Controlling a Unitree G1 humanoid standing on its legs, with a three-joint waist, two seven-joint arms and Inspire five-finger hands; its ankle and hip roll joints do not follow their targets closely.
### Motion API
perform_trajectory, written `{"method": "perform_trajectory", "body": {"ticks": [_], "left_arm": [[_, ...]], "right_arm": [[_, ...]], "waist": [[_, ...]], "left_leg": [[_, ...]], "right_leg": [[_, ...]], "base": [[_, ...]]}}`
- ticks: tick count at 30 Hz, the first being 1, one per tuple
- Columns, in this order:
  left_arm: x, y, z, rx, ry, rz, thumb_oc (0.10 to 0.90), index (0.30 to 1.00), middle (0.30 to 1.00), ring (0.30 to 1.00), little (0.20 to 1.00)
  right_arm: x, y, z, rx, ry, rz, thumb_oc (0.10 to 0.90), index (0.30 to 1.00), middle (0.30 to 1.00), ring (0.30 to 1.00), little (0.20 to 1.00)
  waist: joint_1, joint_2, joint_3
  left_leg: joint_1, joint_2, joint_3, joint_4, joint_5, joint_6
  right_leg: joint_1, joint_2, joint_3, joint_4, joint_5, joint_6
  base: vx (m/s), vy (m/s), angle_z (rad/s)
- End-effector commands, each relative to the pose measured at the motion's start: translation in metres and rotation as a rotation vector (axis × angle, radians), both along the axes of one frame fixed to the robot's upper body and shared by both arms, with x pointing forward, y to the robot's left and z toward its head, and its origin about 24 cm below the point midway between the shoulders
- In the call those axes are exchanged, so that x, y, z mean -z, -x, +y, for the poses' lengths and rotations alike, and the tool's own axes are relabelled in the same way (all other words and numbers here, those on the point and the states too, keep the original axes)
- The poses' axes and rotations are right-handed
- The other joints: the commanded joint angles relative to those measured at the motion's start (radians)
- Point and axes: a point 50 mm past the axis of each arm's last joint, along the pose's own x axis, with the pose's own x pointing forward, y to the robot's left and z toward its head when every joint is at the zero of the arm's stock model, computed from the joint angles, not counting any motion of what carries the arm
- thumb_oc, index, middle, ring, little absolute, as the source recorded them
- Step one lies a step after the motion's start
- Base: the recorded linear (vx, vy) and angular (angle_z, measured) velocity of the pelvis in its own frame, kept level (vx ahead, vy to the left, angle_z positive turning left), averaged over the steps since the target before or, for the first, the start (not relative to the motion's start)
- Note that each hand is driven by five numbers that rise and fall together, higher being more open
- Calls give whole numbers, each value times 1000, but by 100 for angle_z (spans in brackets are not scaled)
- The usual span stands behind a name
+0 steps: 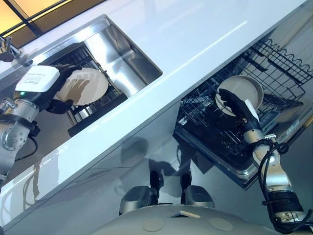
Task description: Pick up plates and place into dishwasher.
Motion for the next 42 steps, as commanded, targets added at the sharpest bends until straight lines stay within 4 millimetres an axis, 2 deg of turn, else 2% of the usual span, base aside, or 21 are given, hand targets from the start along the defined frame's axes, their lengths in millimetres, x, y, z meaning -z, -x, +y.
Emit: {"method": "perform_trajectory", "body": {"ticks": [1,13,23,36,42], "left_arm": [[-25,-5,-1,11,-50,-91,800,900,900,900,900],[-16,-4,-7,33,52,-52,800,900,900,900,900],[-13,-8,-8,13,157,-202,800,900,900,900,900],[-18,-12,-9,12,163,-263,800,900,900,900,900],[-14,-15,-11,2,117,-213,800,900,900,900,900]], "right_arm": [[-26,-11,4,-59,-6,-138,800,900,900,900,900],[-10,-5,6,-93,-9,-52,800,900,900,900,900],[6,2,11,-126,-16,21,800,900,900,900,900],[11,6,11,-114,-9,38,800,900,900,900,900],[10,6,13,-124,-6,36,800,900,900,900,900]], "waist": [[5,9,-115],[9,0,-115],[-5,-3,-115],[-27,1,-104],[-37,8,-98]], "left_leg": [[-3,-32,4,39,-131,9],[-3,-18,-17,24,-114,-9],[4,-15,-13,15,-107,-14],[7,-15,7,20,-116,-6],[5,-18,15,30,-122,-2]], "right_leg": [[-75,8,-29,129,-78,73],[-50,27,-42,85,-77,57],[-43,32,-40,72,-74,51],[-50,33,-24,77,-75,53],[-60,33,-17,93,-80,54]], "base": [[-18,-66,17],[-9,-38,5],[9,4,0],[38,12,-4],[24,4,-6]]}}
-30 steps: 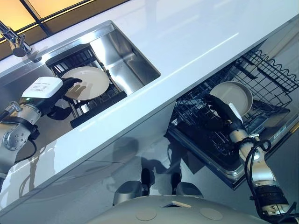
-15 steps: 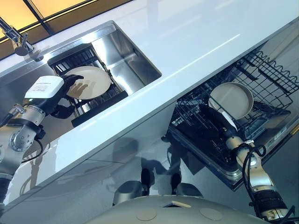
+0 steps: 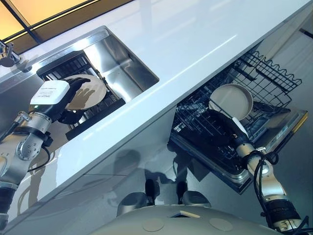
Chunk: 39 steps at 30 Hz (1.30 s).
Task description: Pick up plates and place into dishwasher.
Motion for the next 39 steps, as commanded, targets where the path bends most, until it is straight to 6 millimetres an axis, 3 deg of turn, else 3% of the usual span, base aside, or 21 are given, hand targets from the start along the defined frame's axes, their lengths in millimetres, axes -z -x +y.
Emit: {"method": "perform_trajectory", "body": {"ticks": [1,11,17,27,35,39], "left_arm": [[-42,-21,1,-18,1,-199,800,900,900,900,900],[-36,-25,7,-50,-280,-58,800,900,900,900,900],[-33,-26,12,-80,-331,-17,800,900,900,900,900],[-36,-21,45,-349,-404,-209,800,900,900,900,900],[-25,-37,38,-442,-328,-346,800,900,900,900,900],[-21,-50,35,-470,-392,-330,800,900,900,900,900]], "right_arm": [[-30,-16,7,-63,6,-158,800,900,900,900,900],[-32,-18,3,-67,17,-151,800,900,900,900,900],[-32,-18,2,-76,22,-145,800,900,900,900,900],[-27,-15,4,-85,19,-116,800,900,900,900,900],[-29,-21,11,-90,8,-148,800,900,900,900,900],[-32,-24,13,-104,-1,-161,800,900,900,900,900]], "waist": [[-7,43,-53],[-18,56,-39],[-21,57,-30],[-34,51,-6],[-61,30,48],[-77,18,67]], "left_leg": [[-8,-22,11,41,-124,5],[-12,-28,15,49,-127,7],[-16,-29,14,54,-127,9],[-34,-29,20,69,-128,12],[-76,-25,51,100,-134,18],[-92,-20,60,105,-135,20]], "right_leg": [[-86,19,-21,139,-98,58],[-94,20,-17,143,-92,60],[-101,19,-15,150,-91,61],[-127,21,0,168,-91,58],[-188,26,30,206,-84,62],[-217,31,50,224,-75,67]], "base": [[0,0,0],[5,0,-1],[5,2,0],[40,38,-5],[-4,43,-11],[11,43,-18]]}}
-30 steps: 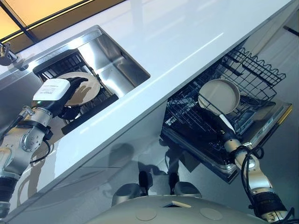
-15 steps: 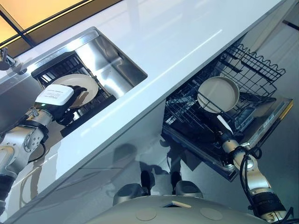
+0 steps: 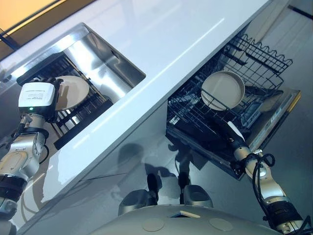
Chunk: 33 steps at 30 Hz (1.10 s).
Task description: Pick up plates and place into dishwasher.
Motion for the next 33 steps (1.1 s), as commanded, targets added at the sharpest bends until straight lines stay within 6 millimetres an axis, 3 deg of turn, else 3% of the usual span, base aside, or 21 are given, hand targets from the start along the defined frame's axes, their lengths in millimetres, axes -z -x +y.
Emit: {"method": "perform_trajectory", "body": {"ticks": [1,2,4,5,13,20,23,28,33], "left_arm": [[-49,-32,6,-69,-110,-218,800,900,900,900,900],[-47,-34,7,-68,-104,-214,460,608,608,608,560],[-44,-37,7,-63,-63,-220,265,441,441,441,365],[-43,-39,5,-43,-44,-221,100,300,300,300,200],[-52,-48,-5,41,14,-294,100,300,300,300,200],[-74,-38,-5,95,-3,-444,100,300,300,300,200],[-87,-24,0,111,12,-546,100,300,300,300,200],[-109,7,9,121,23,-738,100,300,300,300,200],[-117,32,10,140,75,-878,100,300,300,300,200]], "right_arm": [[-39,-25,5,-66,-19,-204,800,900,900,900,900],[-40,-26,6,-66,-22,-209,800,900,900,900,900],[-41,-26,7,-67,-34,-218,800,900,900,900,900],[-40,-25,7,-67,-37,-221,800,900,900,900,900],[-41,-23,10,-87,-65,-241,800,900,900,900,900],[-53,-26,14,-77,-104,-317,800,900,900,900,900],[-66,-29,16,-47,-115,-398,800,900,900,900,900],[-109,-31,13,18,-85,-643,800,900,900,900,900],[-145,-27,6,77,-73,-825,800,900,900,900,900]], "waist": [[-36,1,7],[-40,-3,12],[-47,-7,18],[-50,-9,20],[-61,0,10],[-34,14,-32],[-14,23,-59],[22,35,-97],[46,34,-119]], "left_leg": [[-60,-27,-10,106,-132,19],[-63,-27,-8,107,-133,21],[-69,-24,-2,108,-133,21],[-73,-24,1,110,-134,21],[-68,-24,0,115,-135,16],[-42,-25,-28,98,-130,4],[-29,-25,-44,85,-126,-1],[-6,-22,-73,63,-121,-11],[11,-19,-93,44,-116,-22]], "right_leg": [[-130,25,-2,190,-82,69],[-136,26,4,194,-78,70],[-144,29,13,193,-78,69],[-147,31,17,193,-76,69],[-133,33,14,190,-87,60],[-84,32,-18,159,-102,47],[-58,34,-32,139,-108,40],[-16,40,-51,110,-121,27],[14,45,-65,92,-130,20]], "base": [[-6,38,-17],[-9,24,-16],[-18,2,-16],[-21,-5,-14],[-4,-6,-4],[-11,-59,6],[-13,-94,17],[-44,-96,13],[-52,-85,17]]}}
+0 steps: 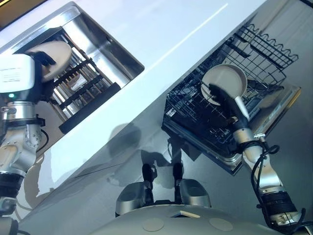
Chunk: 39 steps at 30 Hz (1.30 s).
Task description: Pick up plates and place into dishwasher.
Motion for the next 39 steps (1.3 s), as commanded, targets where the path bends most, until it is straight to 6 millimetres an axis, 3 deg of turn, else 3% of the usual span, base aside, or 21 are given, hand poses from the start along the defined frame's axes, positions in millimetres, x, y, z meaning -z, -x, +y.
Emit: {"method": "perform_trajectory", "body": {"ticks": [1,6,10,15,20,24,31,39], "left_arm": [[-44,20,18,-43,-12,-305,100,300,300,300,200],[-49,35,0,127,92,-419,100,300,300,300,200],[-51,37,-36,451,268,-438,100,300,300,300,200],[-60,30,-78,798,353,-318,100,300,300,300,200],[-69,13,-98,947,333,-184,100,300,300,300,200],[-77,-4,-118,1104,352,-52,100,300,300,300,200],[-68,-30,-152,1310,502,152,100,300,300,300,200],[-48,-49,-179,1483,750,472,100,300,300,300,200]], "right_arm": [[-68,2,-8,23,30,-372,800,900,900,900,900],[-86,9,-20,44,-43,-435,800,900,900,900,900],[-101,15,-21,52,-62,-511,800,900,900,900,900],[-137,22,-6,-19,110,-699,800,900,900,900,900],[-161,19,14,-243,239,-719,800,900,900,900,900],[-175,3,32,-389,239,-682,800,900,900,900,900],[-177,-28,54,-485,61,-606,800,900,900,900,900],[-177,-40,68,-486,91,-616,800,900,900,900,900]], "waist": [[17,57,-185],[34,47,-205],[42,36,-219],[48,32,-227],[44,30,-237],[48,26,-239],[55,20,-237],[49,23,-245]], "left_leg": [[-16,-27,-46,41,-114,-13],[-4,-24,-61,39,-117,-21],[8,-21,-77,32,-117,-25],[14,-13,-84,23,-106,-29],[29,-6,-79,11,-109,-35],[34,-7,-81,13,-107,-39],[48,-8,-84,12,-109,-37],[51,-7,-75,6,-105,-37]], "right_leg": [[-75,37,-27,172,-153,33],[-54,37,-47,172,-167,27],[-39,41,-63,171,-173,22],[-36,48,-73,179,-171,20],[-30,46,-80,196,-189,24],[-20,43,-90,191,-185,22],[4,44,-106,169,-174,21],[17,47,-103,143,-161,23]], "base": [[-44,-73,19],[-33,-78,16],[-21,-72,22],[-41,-55,16],[-21,-44,5],[-42,-39,5],[-19,-30,7],[1,-2,1]]}}
